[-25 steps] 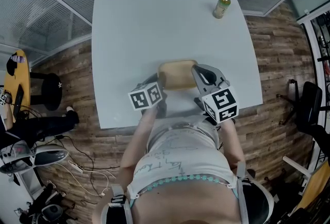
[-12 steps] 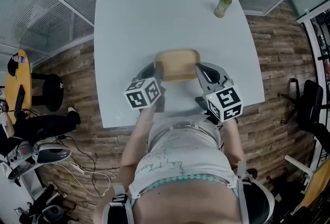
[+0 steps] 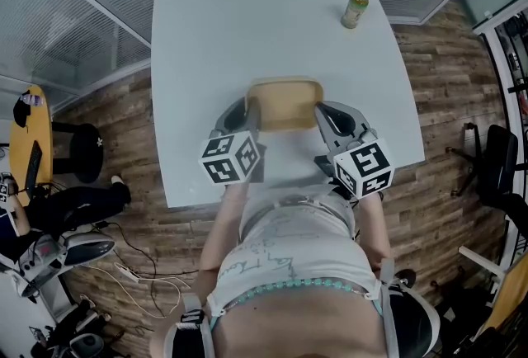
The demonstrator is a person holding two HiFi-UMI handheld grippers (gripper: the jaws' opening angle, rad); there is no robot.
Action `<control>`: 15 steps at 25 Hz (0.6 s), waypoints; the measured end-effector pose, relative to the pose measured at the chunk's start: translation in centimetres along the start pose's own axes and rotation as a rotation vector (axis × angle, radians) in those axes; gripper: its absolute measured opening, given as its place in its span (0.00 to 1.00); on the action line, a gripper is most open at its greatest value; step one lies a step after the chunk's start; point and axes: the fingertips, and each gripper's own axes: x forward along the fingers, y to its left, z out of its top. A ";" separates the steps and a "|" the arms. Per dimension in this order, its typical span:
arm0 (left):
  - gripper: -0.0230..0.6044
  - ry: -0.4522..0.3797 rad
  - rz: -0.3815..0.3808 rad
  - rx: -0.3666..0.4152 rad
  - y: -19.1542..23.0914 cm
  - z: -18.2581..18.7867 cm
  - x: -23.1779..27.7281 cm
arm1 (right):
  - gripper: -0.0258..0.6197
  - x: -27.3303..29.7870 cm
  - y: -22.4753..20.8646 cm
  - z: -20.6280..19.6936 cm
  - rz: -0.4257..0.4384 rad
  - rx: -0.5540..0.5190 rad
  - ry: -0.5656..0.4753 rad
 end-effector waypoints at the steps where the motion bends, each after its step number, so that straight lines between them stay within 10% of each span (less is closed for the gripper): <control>1: 0.13 0.002 -0.004 -0.010 -0.1 0.0 0.0 | 0.04 0.0 0.0 0.0 -0.004 -0.004 0.003; 15: 0.13 0.022 -0.015 -0.107 -1.6 -0.9 -1.0 | 0.04 -0.6 0.8 -0.1 0.049 -0.023 0.010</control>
